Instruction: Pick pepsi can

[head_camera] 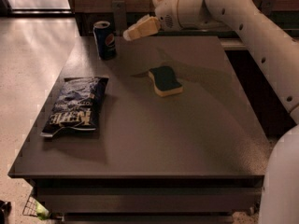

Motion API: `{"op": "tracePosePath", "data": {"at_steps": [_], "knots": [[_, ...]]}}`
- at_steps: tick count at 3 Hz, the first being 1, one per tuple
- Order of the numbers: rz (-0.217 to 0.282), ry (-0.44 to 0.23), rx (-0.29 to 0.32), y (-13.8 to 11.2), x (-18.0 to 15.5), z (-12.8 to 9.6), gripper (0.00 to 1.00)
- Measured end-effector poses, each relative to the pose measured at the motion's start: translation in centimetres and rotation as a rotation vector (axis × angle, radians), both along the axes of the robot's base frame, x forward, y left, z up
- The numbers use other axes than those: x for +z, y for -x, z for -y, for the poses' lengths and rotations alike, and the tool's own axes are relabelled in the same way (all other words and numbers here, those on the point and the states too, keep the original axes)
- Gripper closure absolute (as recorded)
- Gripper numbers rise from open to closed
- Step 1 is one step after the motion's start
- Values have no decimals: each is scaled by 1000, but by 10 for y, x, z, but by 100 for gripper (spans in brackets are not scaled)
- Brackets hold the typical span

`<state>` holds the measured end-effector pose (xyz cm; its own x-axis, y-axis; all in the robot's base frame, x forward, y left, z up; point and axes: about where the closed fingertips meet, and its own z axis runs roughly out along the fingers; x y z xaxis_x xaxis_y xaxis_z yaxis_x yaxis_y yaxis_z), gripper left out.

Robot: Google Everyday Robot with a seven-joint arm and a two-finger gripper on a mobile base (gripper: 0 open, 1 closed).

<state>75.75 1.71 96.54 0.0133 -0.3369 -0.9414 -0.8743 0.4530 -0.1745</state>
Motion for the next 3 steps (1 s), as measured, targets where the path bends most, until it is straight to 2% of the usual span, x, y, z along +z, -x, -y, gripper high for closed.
{"op": "tracePosePath", "data": {"at_steps": [1, 3], "knots": [[-7, -49, 19, -20, -19, -18, 0], [-47, -121, 85, -45, -64, -85, 0]]}}
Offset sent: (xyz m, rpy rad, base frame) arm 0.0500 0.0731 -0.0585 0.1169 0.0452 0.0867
